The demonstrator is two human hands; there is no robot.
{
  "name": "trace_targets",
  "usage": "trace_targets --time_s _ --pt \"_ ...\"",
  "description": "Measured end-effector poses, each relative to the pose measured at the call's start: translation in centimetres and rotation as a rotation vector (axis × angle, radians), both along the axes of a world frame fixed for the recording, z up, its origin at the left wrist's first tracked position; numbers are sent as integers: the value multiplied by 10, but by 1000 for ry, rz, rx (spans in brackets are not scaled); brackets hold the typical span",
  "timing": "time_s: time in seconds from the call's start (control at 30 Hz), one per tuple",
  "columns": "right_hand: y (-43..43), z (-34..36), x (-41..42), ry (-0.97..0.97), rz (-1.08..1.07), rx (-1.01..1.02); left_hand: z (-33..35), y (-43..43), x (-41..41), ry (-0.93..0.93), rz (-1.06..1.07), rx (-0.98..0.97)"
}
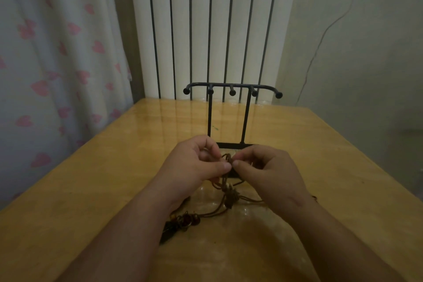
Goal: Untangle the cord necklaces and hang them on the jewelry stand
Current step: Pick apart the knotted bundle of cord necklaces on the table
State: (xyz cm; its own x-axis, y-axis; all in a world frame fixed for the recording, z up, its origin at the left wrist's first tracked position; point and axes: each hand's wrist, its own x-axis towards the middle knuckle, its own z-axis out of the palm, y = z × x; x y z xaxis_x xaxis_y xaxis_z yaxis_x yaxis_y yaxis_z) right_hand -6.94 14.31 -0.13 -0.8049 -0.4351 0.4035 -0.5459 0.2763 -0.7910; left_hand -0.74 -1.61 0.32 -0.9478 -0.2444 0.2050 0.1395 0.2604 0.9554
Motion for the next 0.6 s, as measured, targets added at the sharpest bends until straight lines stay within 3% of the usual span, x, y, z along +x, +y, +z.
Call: trace_targets --time_s 0.6 --pt "-1 -1 0 163 8 68 0 0 0 23 -47 36"
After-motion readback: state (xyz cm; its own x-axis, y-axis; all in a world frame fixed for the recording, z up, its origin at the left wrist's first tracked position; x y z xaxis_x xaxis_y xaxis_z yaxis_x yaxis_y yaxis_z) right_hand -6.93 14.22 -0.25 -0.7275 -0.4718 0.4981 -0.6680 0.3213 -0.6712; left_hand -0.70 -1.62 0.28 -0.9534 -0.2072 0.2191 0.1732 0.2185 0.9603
